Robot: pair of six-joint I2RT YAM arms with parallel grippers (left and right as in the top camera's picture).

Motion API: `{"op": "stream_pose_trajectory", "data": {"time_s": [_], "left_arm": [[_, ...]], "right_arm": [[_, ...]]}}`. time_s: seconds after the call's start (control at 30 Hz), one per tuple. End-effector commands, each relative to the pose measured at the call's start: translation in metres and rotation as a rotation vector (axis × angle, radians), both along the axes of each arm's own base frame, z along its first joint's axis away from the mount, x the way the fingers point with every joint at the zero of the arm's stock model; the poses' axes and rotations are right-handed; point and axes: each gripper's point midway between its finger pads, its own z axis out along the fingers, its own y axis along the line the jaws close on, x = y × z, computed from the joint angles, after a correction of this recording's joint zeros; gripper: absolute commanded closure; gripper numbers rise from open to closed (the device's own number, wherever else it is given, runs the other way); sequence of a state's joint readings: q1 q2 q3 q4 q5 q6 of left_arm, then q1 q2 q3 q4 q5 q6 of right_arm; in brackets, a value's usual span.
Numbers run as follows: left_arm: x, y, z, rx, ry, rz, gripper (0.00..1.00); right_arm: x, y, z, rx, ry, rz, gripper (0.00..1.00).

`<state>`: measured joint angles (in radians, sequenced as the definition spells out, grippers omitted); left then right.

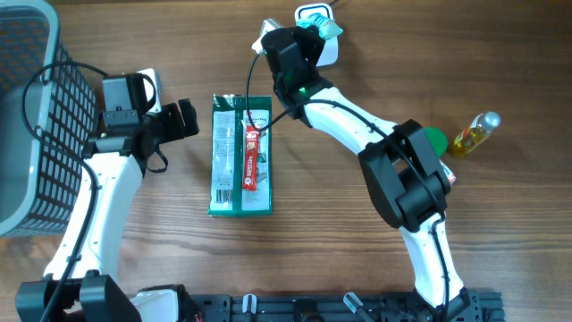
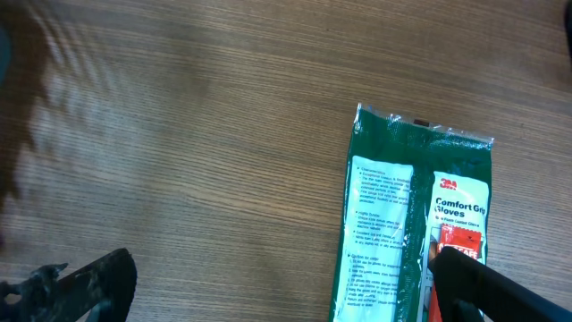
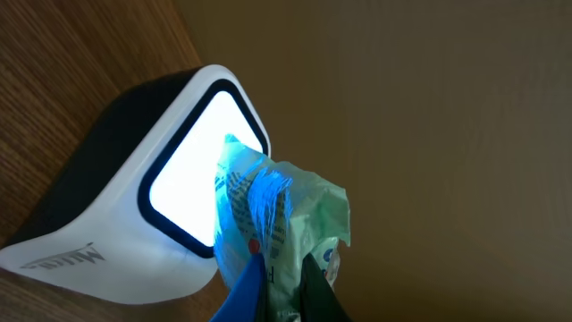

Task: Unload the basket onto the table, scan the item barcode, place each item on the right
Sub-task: 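Lift the wipes pouch and present it to the white scanner, then lower the wipes pouch onto the table's right side and release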

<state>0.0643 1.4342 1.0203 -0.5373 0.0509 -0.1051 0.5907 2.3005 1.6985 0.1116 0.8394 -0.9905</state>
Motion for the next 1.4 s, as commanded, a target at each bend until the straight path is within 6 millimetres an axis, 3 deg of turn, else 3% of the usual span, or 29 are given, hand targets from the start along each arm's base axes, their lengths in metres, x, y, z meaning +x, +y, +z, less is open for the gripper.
{"op": "stream_pose_trajectory", "data": {"time_s": [0.0, 0.17, 0.23, 0.3, 0.37, 0.43, 0.5, 0.6, 0.77, 0.87, 0.93, 0.97, 1.1, 1.17, 1.23, 1.3, 1.37], "left_arm": [[0.004, -0.002, 0.011, 0.012, -0.031, -0.024, 0.0], [0.004, -0.002, 0.011, 0.012, -0.031, -0.024, 0.0], [0.004, -0.002, 0.011, 0.012, -0.031, -0.025, 0.0], [0.004, -0.002, 0.011, 0.012, -0.031, -0.025, 0.0], [0.004, -0.002, 0.011, 0.012, -0.031, -0.025, 0.0], [0.004, -0.002, 0.011, 0.012, -0.031, -0.024, 0.0], [0.004, -0.002, 0.011, 0.012, -0.031, -0.024, 0.0], [0.004, -0.002, 0.011, 0.012, -0.031, -0.024, 0.0], [0.004, -0.002, 0.011, 0.012, -0.031, -0.025, 0.0], [0.004, -0.002, 0.011, 0.012, -0.031, -0.024, 0.0], [0.004, -0.002, 0.011, 0.012, -0.031, -0.025, 0.0], [0.004, -0.002, 0.011, 0.012, -0.032, -0.025, 0.0], [0.004, -0.002, 0.011, 0.012, -0.031, -0.025, 0.0], [0.004, -0.002, 0.011, 0.012, -0.031, -0.025, 0.0], [0.004, -0.002, 0.011, 0.012, -0.031, -0.025, 0.0], [0.004, -0.002, 0.011, 0.012, -0.031, -0.025, 0.0], [0.004, -0.002, 0.011, 0.012, -0.031, -0.025, 0.0]], "right_arm": [[-0.002, -0.011, 0.027, 0.058, -0.068, -0.076, 0.96], [-0.021, -0.029, 0.119, 0.252, -0.19, -0.119, 0.96], [-0.037, -0.037, 0.147, 0.349, -0.197, -0.128, 0.96], [-0.064, -0.043, 0.16, 0.501, -0.127, -0.134, 0.96], [-0.095, -0.045, 0.149, 0.677, 0.026, -0.152, 0.96], [-0.134, -0.043, 0.118, 0.854, 0.275, -0.208, 0.96], [-0.165, -0.047, 0.088, 0.912, 0.488, -0.284, 0.96], [-0.216, -0.075, 0.042, 0.905, 0.754, -0.507, 0.96], [-0.253, -0.109, -0.018, 0.8, 0.888, -0.658, 0.96], [-0.252, -0.117, -0.047, 0.733, 0.877, -0.612, 0.92], [-0.237, -0.124, -0.055, 0.714, 0.783, -0.607, 0.72], [-0.228, -0.127, -0.054, 0.709, 0.734, -0.601, 0.55], [-0.208, -0.12, -0.051, 0.771, 0.66, -0.571, 0.36], [-0.203, -0.111, -0.05, 0.873, 0.632, -0.608, 0.37], [-0.206, -0.086, -0.053, 1.054, 0.689, -0.641, 0.48], [-0.213, -0.063, -0.058, 1.182, 0.747, -0.697, 0.71], [-0.214, -0.058, -0.067, 1.236, 0.716, -0.774, 0.85]]}}
